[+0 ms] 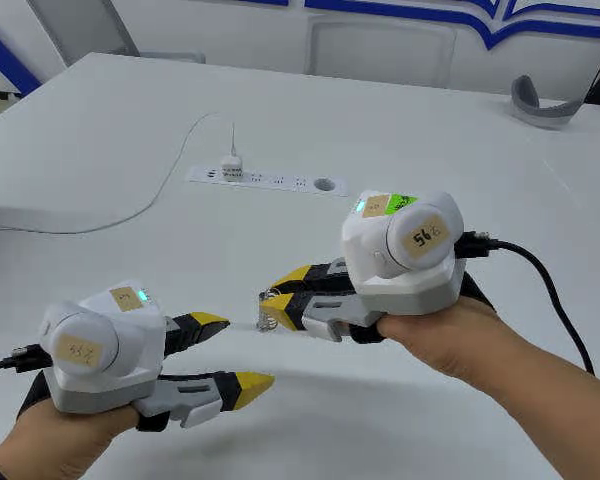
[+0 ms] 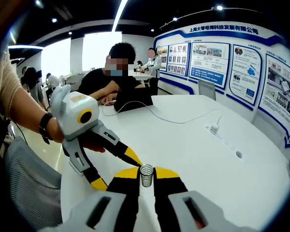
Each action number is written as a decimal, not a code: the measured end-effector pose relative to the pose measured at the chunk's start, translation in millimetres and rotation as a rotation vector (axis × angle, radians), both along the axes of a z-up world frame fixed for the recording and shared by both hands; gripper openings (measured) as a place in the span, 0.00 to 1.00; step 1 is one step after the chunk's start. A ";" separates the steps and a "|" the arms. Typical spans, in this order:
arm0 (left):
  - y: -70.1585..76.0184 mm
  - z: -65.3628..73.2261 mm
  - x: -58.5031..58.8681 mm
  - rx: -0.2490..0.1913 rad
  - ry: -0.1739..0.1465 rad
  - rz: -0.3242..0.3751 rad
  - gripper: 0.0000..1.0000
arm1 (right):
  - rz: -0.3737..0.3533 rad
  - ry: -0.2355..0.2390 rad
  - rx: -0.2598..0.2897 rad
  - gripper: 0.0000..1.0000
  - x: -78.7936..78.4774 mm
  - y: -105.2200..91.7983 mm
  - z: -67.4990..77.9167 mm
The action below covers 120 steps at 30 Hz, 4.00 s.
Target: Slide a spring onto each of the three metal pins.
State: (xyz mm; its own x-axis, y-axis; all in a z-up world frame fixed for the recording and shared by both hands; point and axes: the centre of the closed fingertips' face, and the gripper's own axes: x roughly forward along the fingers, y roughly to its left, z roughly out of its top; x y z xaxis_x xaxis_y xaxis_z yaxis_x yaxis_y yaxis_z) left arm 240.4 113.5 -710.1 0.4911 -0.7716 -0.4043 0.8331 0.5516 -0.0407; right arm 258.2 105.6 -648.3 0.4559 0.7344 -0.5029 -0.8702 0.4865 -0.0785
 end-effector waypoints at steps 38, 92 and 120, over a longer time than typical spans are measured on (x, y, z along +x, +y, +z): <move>6.6 -9.9 4.0 0.000 0.036 0.017 0.60 | -0.144 0.018 0.032 0.12 56.2 0.8 -20.7; 8.8 -15.0 4.1 0.010 0.051 0.019 0.60 | -0.159 0.099 -0.083 0.12 49.2 6.5 -79.5; 4.4 -13.7 3.9 0.004 0.047 0.015 0.61 | -0.188 0.083 -0.051 0.17 30.8 -4.3 -70.2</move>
State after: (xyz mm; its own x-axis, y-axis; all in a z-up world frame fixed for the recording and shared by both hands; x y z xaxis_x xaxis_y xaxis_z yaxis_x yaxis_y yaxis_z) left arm 244.3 117.8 -723.8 0.4831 -0.7626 -0.4301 0.8221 0.5641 -0.0769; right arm 289.0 101.2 -718.5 0.5382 0.6128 -0.5786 -0.7686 0.6385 -0.0387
